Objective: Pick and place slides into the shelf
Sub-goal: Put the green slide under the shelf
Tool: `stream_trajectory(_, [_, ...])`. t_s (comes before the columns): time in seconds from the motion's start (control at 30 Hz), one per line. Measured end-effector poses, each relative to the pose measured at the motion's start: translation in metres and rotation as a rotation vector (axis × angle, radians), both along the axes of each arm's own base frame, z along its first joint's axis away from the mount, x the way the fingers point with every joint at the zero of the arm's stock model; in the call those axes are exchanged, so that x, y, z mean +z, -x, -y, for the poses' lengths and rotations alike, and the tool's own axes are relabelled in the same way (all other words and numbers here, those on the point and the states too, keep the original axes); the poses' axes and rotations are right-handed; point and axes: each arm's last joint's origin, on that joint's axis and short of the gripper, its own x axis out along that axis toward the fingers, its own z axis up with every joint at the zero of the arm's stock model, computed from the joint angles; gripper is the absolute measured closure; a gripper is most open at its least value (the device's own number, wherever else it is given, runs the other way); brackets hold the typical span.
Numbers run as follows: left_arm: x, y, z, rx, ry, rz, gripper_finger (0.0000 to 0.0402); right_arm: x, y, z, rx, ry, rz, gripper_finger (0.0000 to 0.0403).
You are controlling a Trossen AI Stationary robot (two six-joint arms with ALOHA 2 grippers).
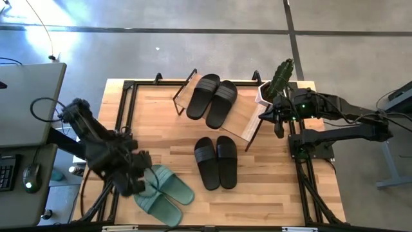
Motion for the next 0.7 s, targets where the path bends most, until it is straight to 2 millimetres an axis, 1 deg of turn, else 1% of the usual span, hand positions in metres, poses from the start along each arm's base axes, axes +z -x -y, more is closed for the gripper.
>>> stream_trajectory(0.13, [-0.023, -0.006, 0.025, 0.095, 0.043, -0.138, 0.0314, 0.0, 0.0, 0.0, 0.0, 0.0, 0.0, 0.0403])
stream_trajectory(0.23, [-0.037, -0.013, 0.037, 0.209, 0.101, -0.227, 0.0314, 0.0, 0.0, 0.0, 0.0, 0.0, -0.002, 0.0403])
stream_trajectory(0.33, [-0.048, -0.022, 0.049, 0.322, 0.194, -0.269, 0.0314, 0.0, 0.0, 0.0, 0.0, -0.001, -0.004, 0.0403])
stream_trajectory(0.57, [-0.06, -0.048, 0.073, 0.51, 0.399, -0.1, 0.0314, 0.0, 0.0, 0.0, 0.0, -0.001, -0.005, 0.0403])
stream_trajectory(0.7, [-0.076, -0.058, 0.082, 0.573, 0.401, -0.096, 0.0314, 0.0, 0.0, 0.0, 0.0, -0.001, -0.005, 0.0403])
